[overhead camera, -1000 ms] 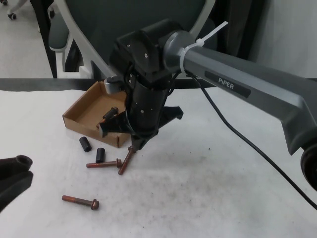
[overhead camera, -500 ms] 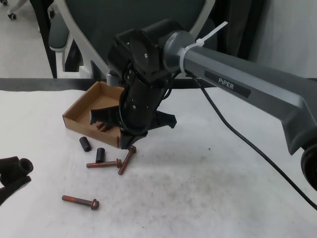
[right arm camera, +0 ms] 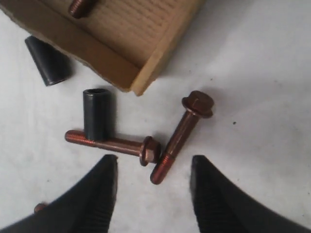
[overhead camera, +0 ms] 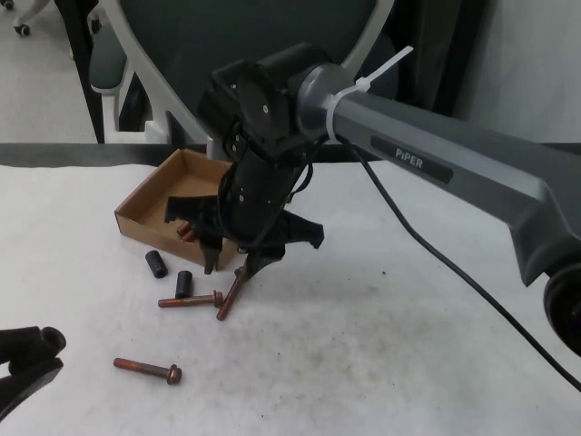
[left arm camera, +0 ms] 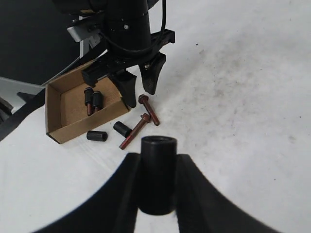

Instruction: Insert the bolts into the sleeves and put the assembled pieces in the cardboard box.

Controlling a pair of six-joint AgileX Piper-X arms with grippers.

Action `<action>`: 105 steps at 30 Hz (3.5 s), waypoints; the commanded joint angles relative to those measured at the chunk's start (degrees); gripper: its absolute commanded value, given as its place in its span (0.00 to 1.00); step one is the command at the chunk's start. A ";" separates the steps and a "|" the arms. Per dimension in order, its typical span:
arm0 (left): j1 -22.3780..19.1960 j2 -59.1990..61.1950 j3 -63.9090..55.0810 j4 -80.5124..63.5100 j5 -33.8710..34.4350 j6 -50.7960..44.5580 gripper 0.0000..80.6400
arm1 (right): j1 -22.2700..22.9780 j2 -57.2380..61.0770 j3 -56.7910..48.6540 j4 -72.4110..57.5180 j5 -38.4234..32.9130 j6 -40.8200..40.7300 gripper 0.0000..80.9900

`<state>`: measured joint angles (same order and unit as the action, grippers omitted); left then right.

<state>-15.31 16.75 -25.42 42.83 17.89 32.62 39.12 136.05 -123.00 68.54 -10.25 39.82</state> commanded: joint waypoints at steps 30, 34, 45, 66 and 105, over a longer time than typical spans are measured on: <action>-0.08 -0.40 -0.03 -0.16 4.50 -6.97 0.01 | -0.35 4.09 -0.15 -1.73 9.23 2.76 0.54; -0.08 -0.40 -0.03 -0.16 4.50 -6.97 0.01 | -0.35 4.42 -0.15 -1.37 9.59 2.40 0.54; -0.08 -0.40 -0.03 -0.16 4.50 -6.97 0.01 | 0.17 6.00 -0.15 0.59 7.86 2.64 0.26; -0.08 -0.40 -0.03 -0.16 4.51 -9.73 0.01 | 0.01 3.14 -0.42 1.42 12.79 -4.19 0.00; -0.08 -0.40 -0.03 -0.16 4.51 -9.92 0.01 | -0.62 3.10 1.83 4.48 6.59 -3.90 0.00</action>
<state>-15.31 16.75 -25.42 43.04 21.95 23.12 38.52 139.10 -121.88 72.40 -2.29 41.61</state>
